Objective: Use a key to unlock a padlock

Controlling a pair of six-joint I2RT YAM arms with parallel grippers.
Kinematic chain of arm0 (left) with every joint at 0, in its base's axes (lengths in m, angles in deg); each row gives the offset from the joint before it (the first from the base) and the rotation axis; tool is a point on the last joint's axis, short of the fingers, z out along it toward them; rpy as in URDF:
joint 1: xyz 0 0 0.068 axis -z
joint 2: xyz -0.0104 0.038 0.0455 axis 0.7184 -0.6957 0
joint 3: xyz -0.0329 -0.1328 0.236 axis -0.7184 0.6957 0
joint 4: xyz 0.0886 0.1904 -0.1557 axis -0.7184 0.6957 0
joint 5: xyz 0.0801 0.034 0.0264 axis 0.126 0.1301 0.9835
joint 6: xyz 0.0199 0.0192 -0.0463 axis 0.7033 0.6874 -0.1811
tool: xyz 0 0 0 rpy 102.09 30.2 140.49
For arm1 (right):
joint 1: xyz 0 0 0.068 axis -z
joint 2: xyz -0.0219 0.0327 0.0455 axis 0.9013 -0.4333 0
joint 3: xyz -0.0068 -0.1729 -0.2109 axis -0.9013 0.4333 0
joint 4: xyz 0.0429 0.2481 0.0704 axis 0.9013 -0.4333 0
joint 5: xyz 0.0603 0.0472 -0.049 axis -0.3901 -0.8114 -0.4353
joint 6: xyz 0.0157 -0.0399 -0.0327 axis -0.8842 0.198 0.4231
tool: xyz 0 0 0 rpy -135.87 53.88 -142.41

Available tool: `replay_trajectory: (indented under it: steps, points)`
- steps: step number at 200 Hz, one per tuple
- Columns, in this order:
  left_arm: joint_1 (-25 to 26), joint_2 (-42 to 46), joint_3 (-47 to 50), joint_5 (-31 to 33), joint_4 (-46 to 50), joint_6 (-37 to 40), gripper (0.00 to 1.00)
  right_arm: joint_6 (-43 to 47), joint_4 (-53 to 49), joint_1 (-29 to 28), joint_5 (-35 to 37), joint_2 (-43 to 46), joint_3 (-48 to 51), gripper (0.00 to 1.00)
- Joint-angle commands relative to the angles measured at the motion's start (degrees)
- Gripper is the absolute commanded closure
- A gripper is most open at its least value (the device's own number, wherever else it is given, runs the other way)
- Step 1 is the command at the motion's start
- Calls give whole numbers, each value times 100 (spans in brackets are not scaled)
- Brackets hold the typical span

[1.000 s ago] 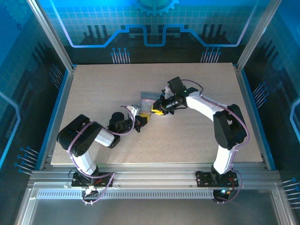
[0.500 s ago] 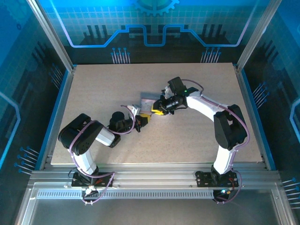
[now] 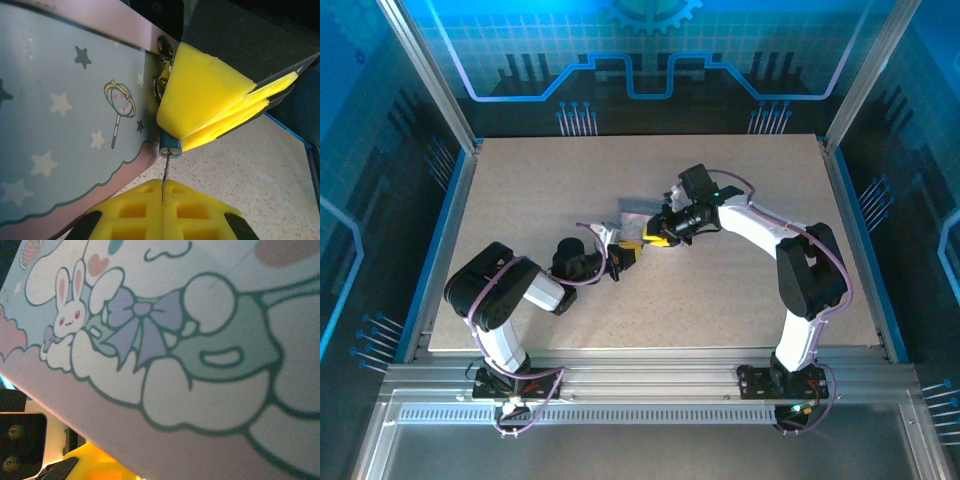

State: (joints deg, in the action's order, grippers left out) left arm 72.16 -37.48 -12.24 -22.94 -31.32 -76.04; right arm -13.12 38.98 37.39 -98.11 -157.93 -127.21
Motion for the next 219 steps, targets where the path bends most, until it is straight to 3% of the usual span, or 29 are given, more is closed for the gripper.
replay_trajectory:
  steps: [1, 42, 97, 144, 186, 219]
  points:
    - [-53, 15, -225, -161, -359, -278, 100, 189, -46, 31, -403, -11, -198, 100]
    - [-49, -93, -552, -363, -396, -986, 100, 208, 115, 15, -383, -31, -58, 100]
    - [51, -81, -608, -146, 37, -903, 100, 134, 226, -11, -235, -78, 71, 100]
    - [413, -234, -334, 343, 466, -1122, 100, 8, 393, -64, 538, -15, 408, 81]
    - [748, -248, -101, 906, 584, -1293, 100, -96, 702, -161, 1018, 32, 817, 76]
    - [749, -125, -311, 910, 1234, -1280, 100, -185, 887, -224, 1200, 172, 1035, 54]
